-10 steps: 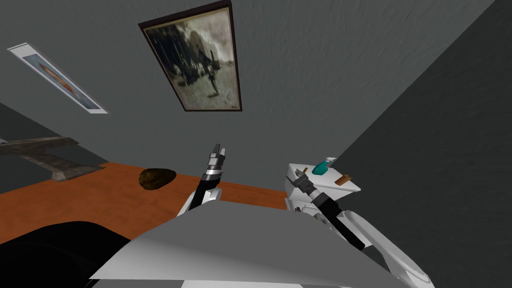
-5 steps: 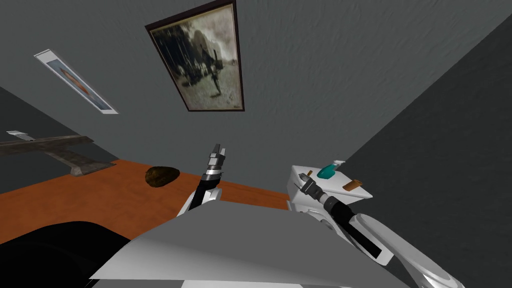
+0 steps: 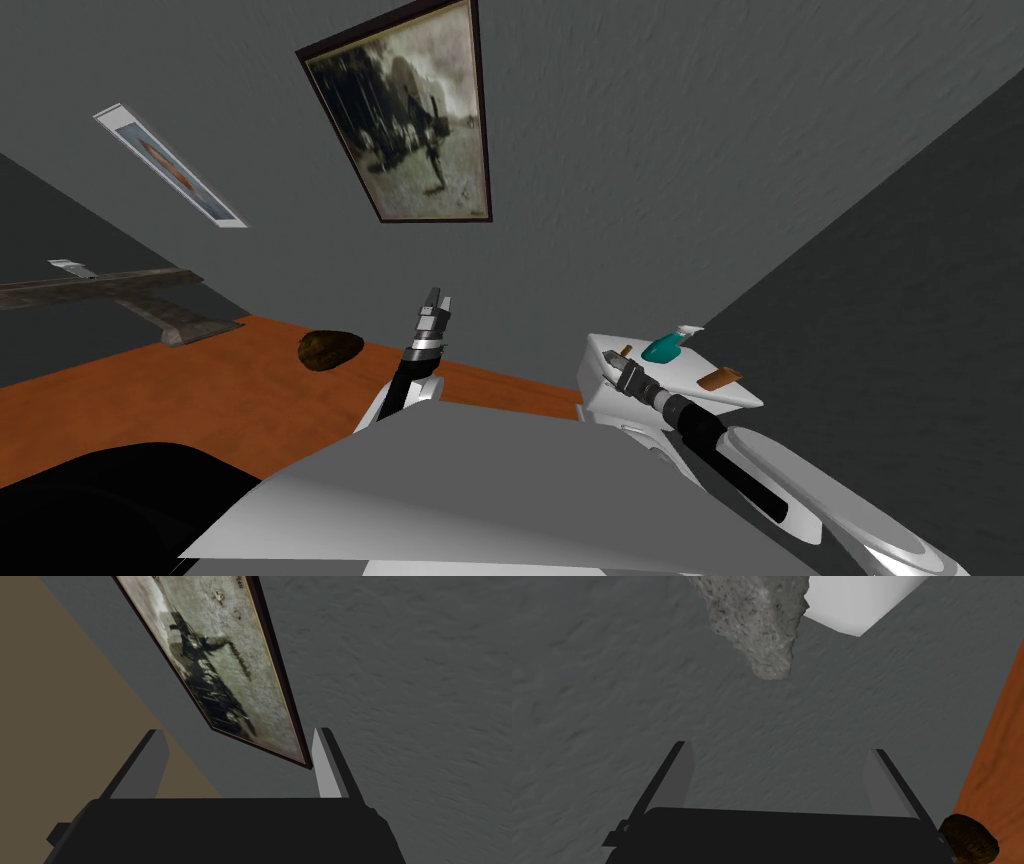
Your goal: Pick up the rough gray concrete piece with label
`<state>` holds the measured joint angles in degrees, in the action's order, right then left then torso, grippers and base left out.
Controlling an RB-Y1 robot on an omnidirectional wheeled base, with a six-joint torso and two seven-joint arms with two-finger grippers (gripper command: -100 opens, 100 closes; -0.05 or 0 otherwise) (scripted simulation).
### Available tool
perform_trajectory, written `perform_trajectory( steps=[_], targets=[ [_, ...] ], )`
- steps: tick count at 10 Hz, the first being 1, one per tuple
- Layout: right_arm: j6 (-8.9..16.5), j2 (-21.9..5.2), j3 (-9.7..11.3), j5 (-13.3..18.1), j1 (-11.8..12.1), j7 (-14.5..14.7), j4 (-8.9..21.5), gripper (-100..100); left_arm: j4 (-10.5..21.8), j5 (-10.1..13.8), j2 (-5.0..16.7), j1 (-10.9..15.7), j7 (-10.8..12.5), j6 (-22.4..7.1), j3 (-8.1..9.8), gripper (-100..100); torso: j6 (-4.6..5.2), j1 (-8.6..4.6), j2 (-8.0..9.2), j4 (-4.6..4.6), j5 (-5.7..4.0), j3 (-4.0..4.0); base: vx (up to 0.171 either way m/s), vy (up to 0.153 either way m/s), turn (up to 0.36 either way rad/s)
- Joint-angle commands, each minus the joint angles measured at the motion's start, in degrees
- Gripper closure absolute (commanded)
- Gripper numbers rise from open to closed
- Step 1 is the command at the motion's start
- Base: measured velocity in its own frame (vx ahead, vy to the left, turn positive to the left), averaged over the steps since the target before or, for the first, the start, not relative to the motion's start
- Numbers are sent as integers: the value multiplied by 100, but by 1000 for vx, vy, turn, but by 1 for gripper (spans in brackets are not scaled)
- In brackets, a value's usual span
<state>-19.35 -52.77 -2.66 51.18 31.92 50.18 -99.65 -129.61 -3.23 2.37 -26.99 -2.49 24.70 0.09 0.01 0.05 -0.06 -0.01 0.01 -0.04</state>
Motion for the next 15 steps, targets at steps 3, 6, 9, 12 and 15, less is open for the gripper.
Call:
perform_trajectory(
  steps=[3,6,9,12,15],
  targets=[
    [107,-406,-28,383,37,377,304,-100,0,0,0,0,0,0,0,0,0,0,-1,0,0,-1,21,10,42],
    [145,-453,12,422,0,383,331,0,0,0,0,0,0,0,0,0,1,-1,3,0,-1,1,11,5,11],
    [204,-353,72,457,-28,423,367,100,0,0,0,-1,0,0,0,0,1,-5,-9,-3,-2,-6,39,-5,49],
    [205,-353,68,455,-31,421,366,100,0,0,0,0,0,0,0,0,1,-2,5,-1,-1,2,0,0,0],
    [122,-536,37,471,69,390,335,-100,0,0,0,0,0,0,0,0,0,-3,5,-1,-1,2,7,1,-11]
  ],
)
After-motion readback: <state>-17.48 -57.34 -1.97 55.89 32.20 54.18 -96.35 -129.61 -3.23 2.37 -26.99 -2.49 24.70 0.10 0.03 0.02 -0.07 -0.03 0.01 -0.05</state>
